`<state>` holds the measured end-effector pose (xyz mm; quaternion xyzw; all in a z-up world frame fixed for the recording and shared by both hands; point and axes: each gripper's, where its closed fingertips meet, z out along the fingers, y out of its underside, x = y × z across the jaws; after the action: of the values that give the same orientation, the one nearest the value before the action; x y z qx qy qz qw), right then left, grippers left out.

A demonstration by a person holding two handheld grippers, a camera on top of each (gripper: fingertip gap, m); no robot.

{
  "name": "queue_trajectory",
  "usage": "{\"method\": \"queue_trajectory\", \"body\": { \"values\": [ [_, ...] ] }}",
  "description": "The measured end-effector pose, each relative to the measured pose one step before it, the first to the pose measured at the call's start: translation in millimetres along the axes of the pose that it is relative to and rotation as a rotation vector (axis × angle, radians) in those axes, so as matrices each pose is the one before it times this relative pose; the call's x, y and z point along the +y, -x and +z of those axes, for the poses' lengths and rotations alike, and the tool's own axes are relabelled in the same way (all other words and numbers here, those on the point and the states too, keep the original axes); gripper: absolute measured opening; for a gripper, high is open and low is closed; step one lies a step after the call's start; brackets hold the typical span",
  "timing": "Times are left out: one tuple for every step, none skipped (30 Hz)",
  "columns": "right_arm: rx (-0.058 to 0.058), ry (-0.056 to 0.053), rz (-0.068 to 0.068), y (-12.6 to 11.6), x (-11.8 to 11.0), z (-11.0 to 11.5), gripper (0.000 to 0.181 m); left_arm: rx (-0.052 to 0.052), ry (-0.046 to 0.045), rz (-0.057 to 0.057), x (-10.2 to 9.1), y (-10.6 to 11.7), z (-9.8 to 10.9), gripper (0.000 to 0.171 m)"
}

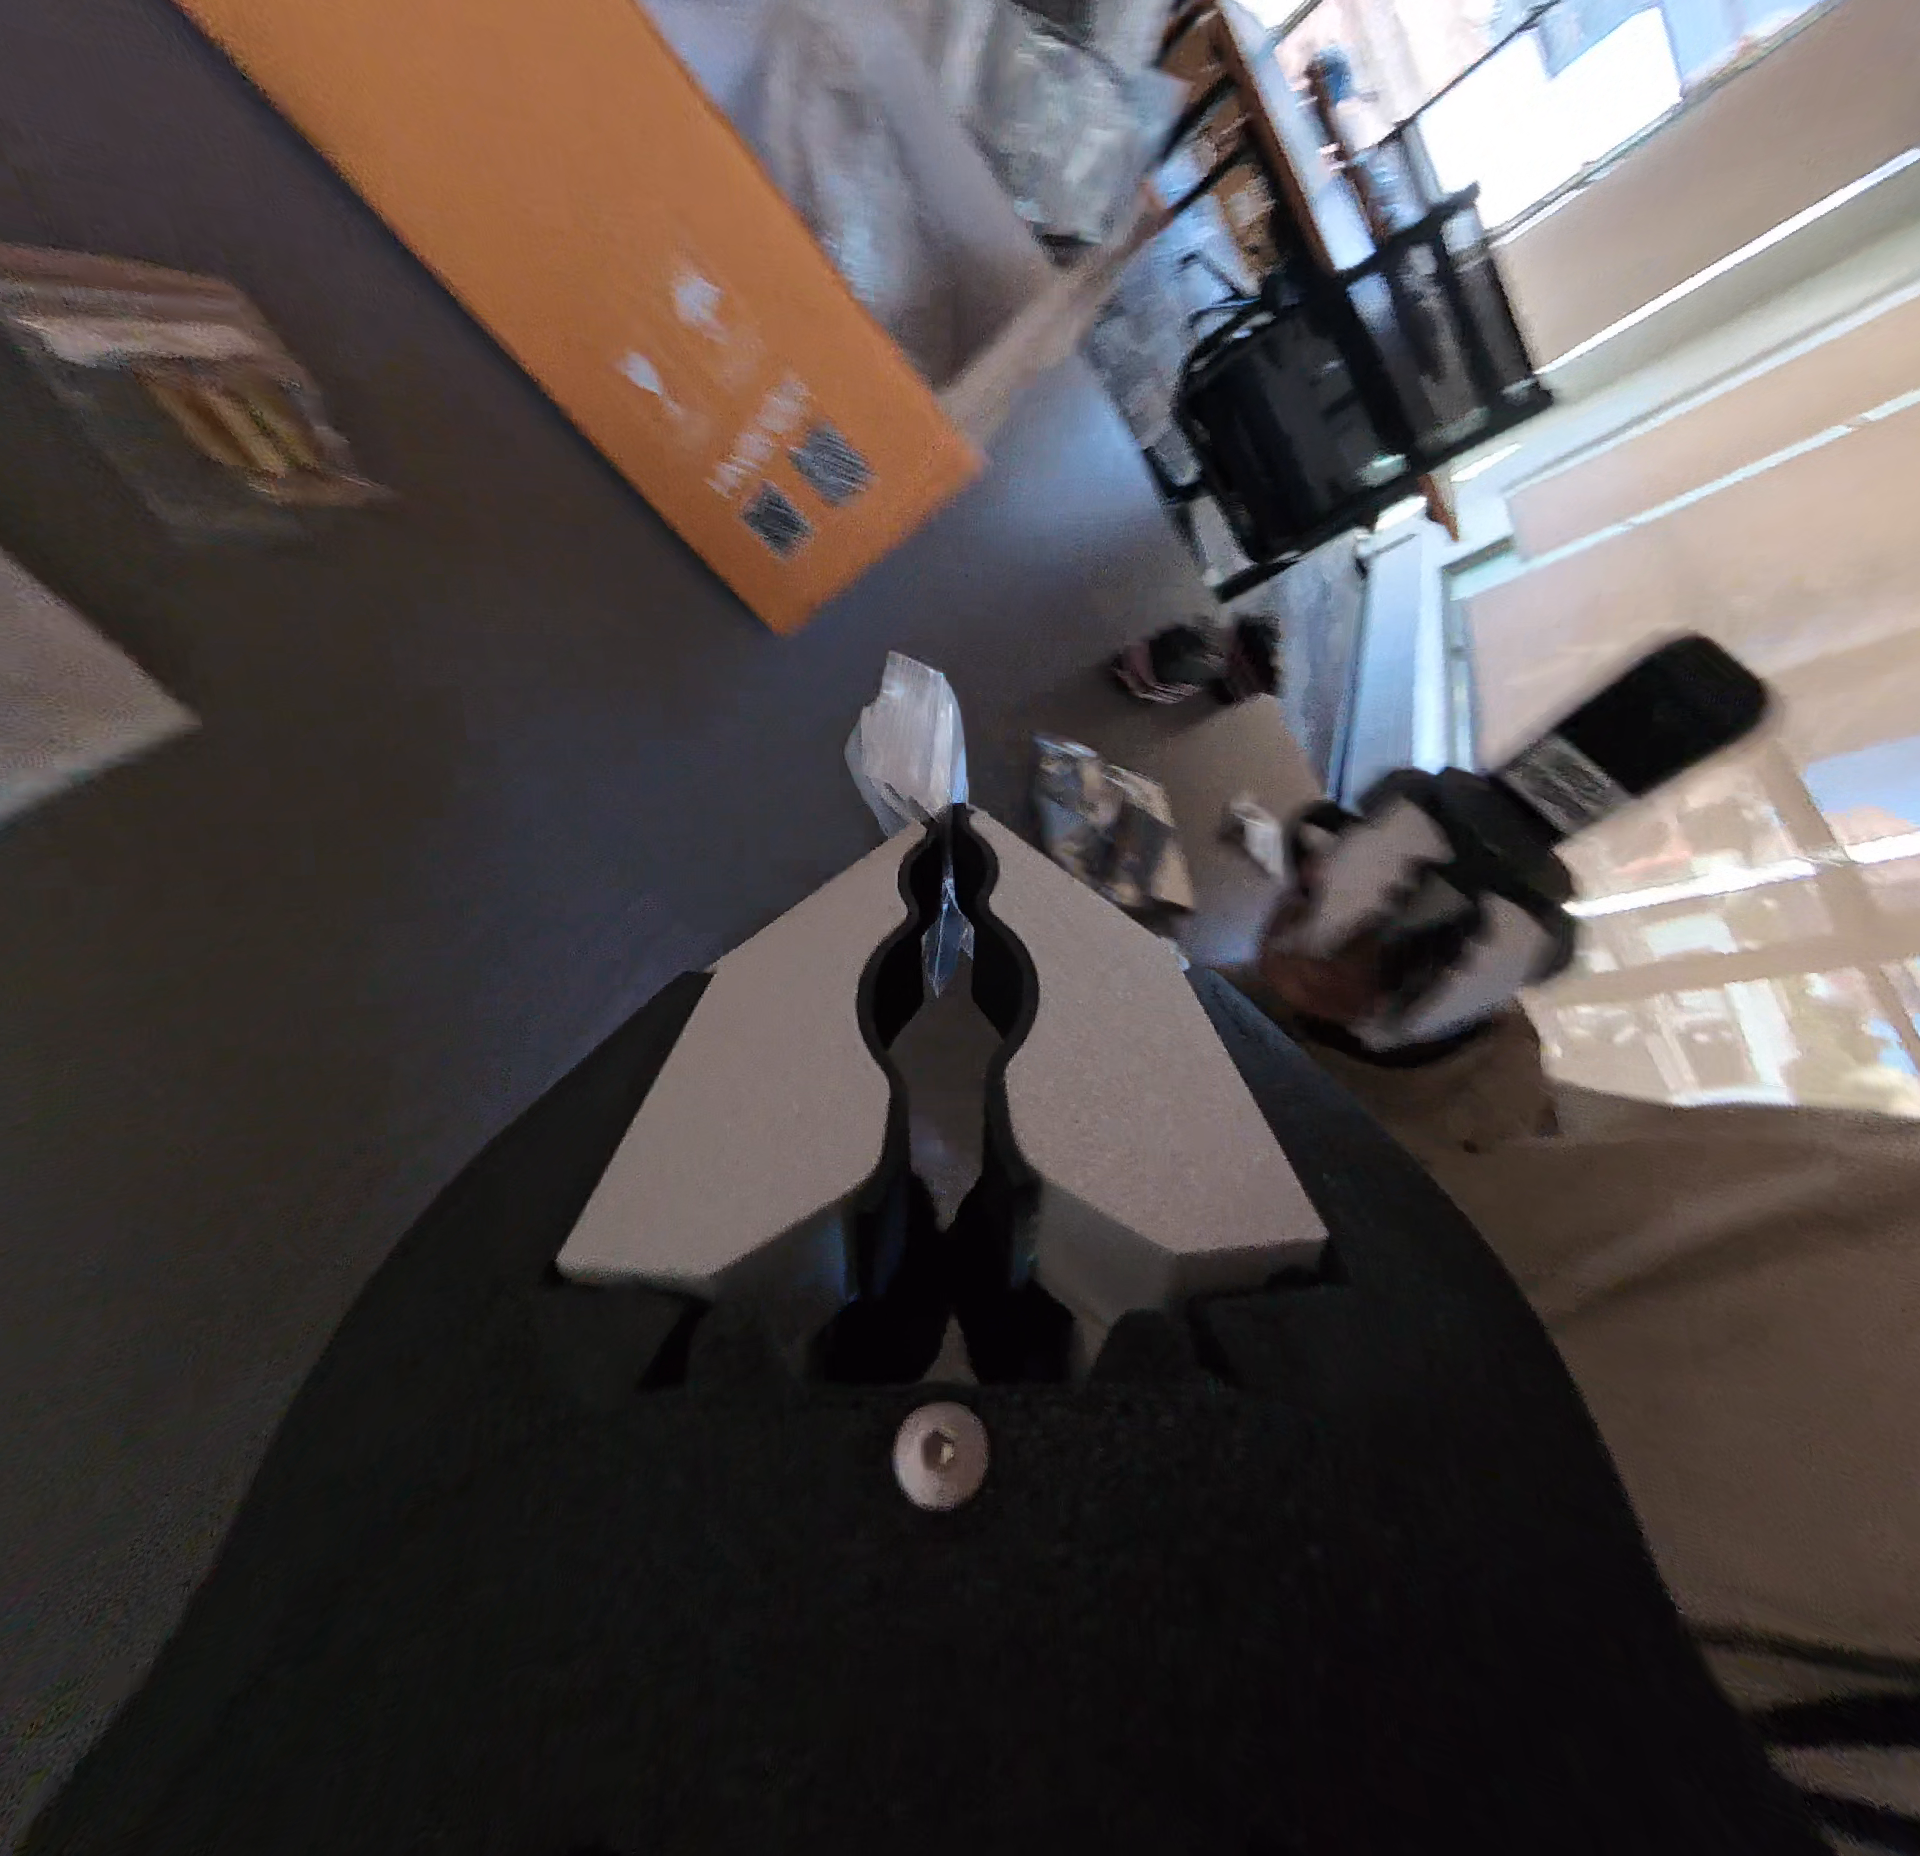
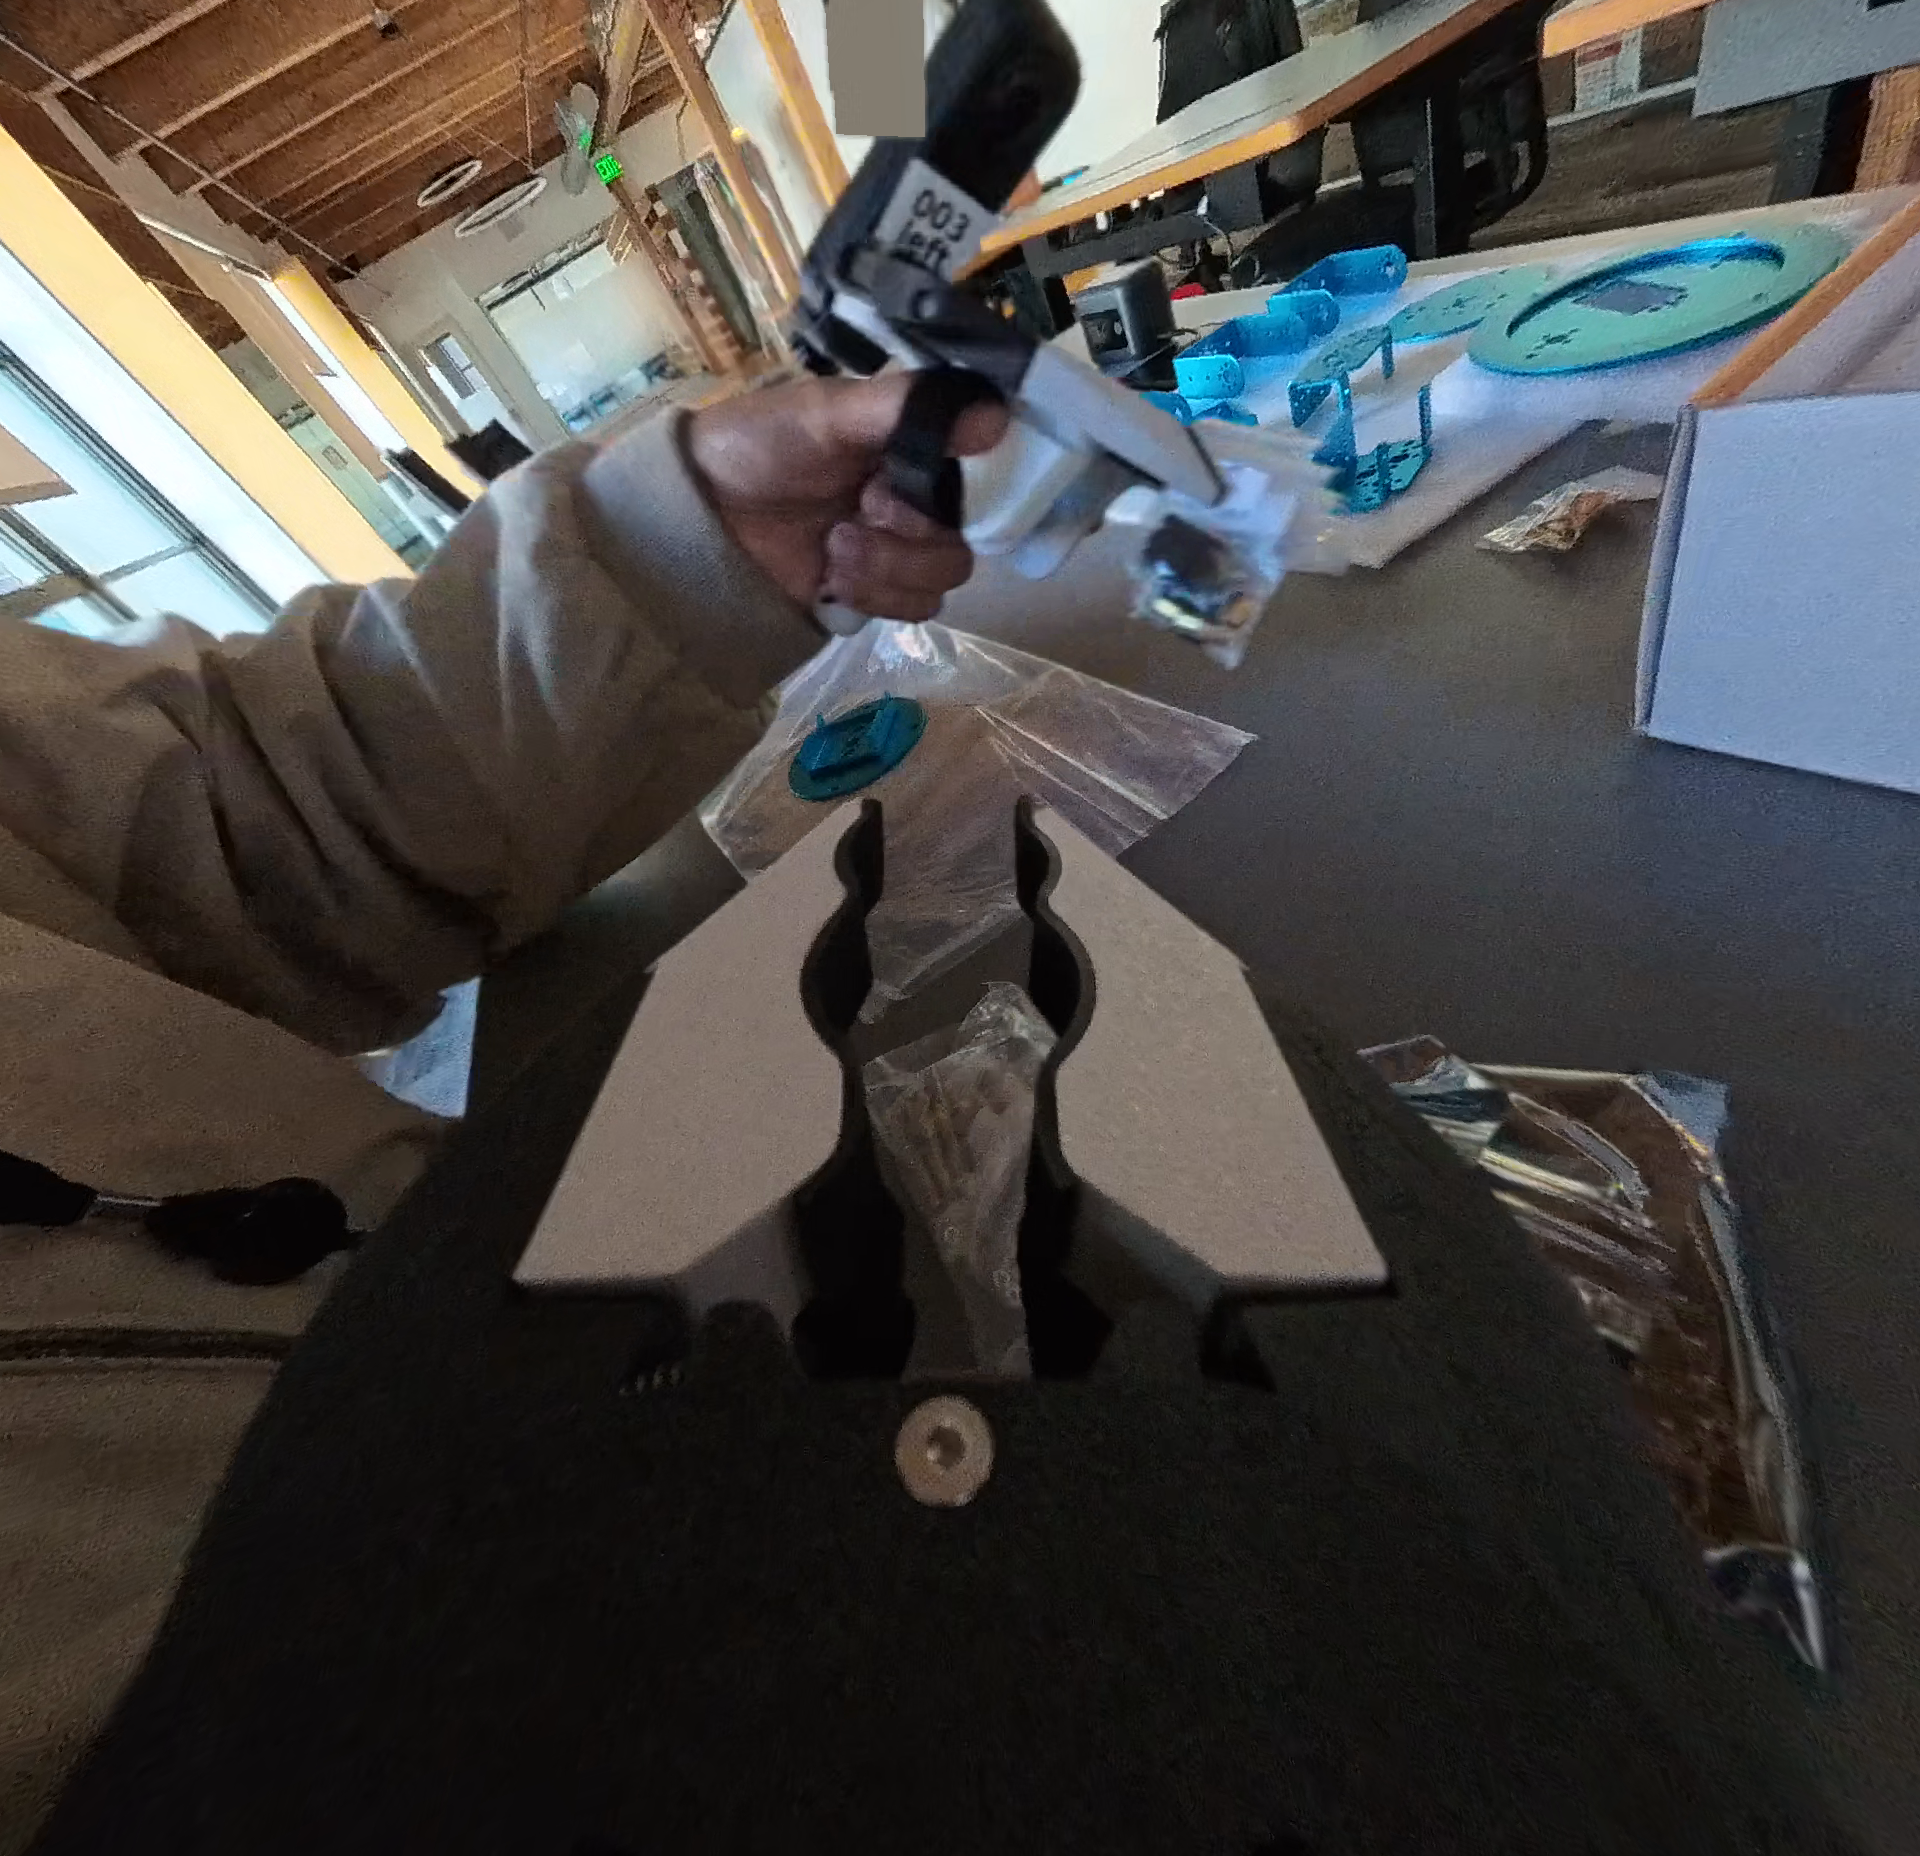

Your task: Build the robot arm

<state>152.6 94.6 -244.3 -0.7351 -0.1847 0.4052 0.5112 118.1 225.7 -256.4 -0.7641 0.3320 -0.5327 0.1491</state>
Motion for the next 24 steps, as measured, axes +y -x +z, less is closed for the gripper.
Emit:
{"method": "queue_trajectory", "body": {
  "values": [
    [0.0151,-0.0171,-0.0305,0.66,-2.7,-3.58,0.023,-0.0426,0.01847,-0.0081,-7.83,17.22,6.22,0.0],
    [0.0249,-0.0159,-0.0252,-1.15,-2.01,-3.46,0.021,-0.034,0.0256,-0.0097,-5.04,15.88,6.65,0.0],
    [0.0197,-0.0087,-0.0147,-1.22,-0.71,-2.49,0.02,-0.0118,0.03352,-0.0198,-1.84,11.81,6.85,0.0],
    [0.0026,-0.0042,-0.0021,0.84,-0.05,-1.55,0.019,0.0044,0.02901,-0.018,-1.01,8.17,5.96,0.0],
    [-0.0147,-0.0043,0.0051,2.93,-0.15,-0.93,0.019,-0.0028,0.01263,-0.0104,-1.81,7.56,3.96,0.0],
    [-0.0145,-0.0065,0.0083,2.59,-0.49,-0.44,0.019,-0.0179,0.00104,0.0002,-2.26,7.86,2.33,0.0],
    [-0.008,-0.0022,0.0067,1.36,-0.28,0.07,0.019,-0.0203,0.0051,0.0145,-0.81,6.64,1.6,0.0],
    [-0.0046,0.0026,0.0047,0.56,0.15,0.2,0.019,-0.0225,0.01482,0.0196,0.84,6.11,1.09,0.001],
    [-0.004,0.0041,0.0056,0.33,0.46,0.38,0.019,-0.0331,0.0036,0.0184,-0.53,6.67,-0.21,0.005],
    [-0.0044,0.001,0.0062,0.5,0.1,0.25,0.019,-0.0361,-0.01634,0.0281,-2.63,5.54,-1.81,0.016],
    [-0.0035,-0.0009,0.0047,0.39,0.04,-0.01,0.019,-0.0428,-0.01523,0.0376,-2.59,5.4,-3.5,0.027],
    [-0.0015,-0.001,0.0024,0.09,-0.11,-0.23,0.019,-0.0574,-0.01013,0.0421,-2.35,6.44,-5.78,0.034],
    [0.0026,-0.0002,0.0004,-0.37,-0.01,-0.34,0.019,-0.0536,-0.02042,0.0532,-3.7,4.28,-6.98,0.036],
    [0.0056,0.001,0.0002,-0.99,0.19,-0.3,0.019,-0.0352,-0.03037,0.0651,-4.84,0.23,-7.34,0.036],
    [0.0033,0.0014,0.0024,-0.71,0.16,-0.27,0.019,-0.0326,-0.02394,0.0676,-4.39,-0.84,-6.38,0.036],
    [-0.0022,-0.0011,0.0047,-0.11,-0.33,-0.19,0.019,-0.0308,-0.01028,0.0679,-2.98,-1.14,-4.02,0.036],
    [-0.0031,-0.0032,0.0059,0.07,-0.51,-0.18,0.019,-0.0099,0.00092,0.0697,-1.71,-4.13,-0.7,0.035],
    [-0.001,-0.001,0.0062,-0.36,-0.1,0.03,0.019,0.0086,0.0117,0.0659,-0.73,-6.65,2.67,0.028],
    [0.0003,0.0023,0.0051,-0.55,0.45,0.24,0.019,0.0185,0.02009,0.0542,0.45,-7.48,5.61,0.017],
    [0.0005,0.004,0.004,-0.51,0.83,0.36,0.019,0.0227,0.02864,0.04,1.52,-7.11,7.78,0.007],
    [-0.0011,0.0024,0.003,-0.19,0.58,0.34,0.019,0.0108,0.04317,0.0257,3.59,-3.74,8.73,0.0],
    [-0.0017,0.0021,0.002,-0.05,0.59,0.38,0.019,0.0039,0.05311,0.0158,5.22,-1.13,8.63,0.0],
    [0.0001,0.0034,0.001,-0.26,0.71,0.21,0.019,-0.0031,0.04533,0.0074,4.64,1.21,7.66,0.0],
    [0.0024,0.003,0.0003,-0.75,0.63,0.08,0.019,-0.0077,0.0199,-0.0013,1.91,2.73,5.54,0.0]
  ]
}}
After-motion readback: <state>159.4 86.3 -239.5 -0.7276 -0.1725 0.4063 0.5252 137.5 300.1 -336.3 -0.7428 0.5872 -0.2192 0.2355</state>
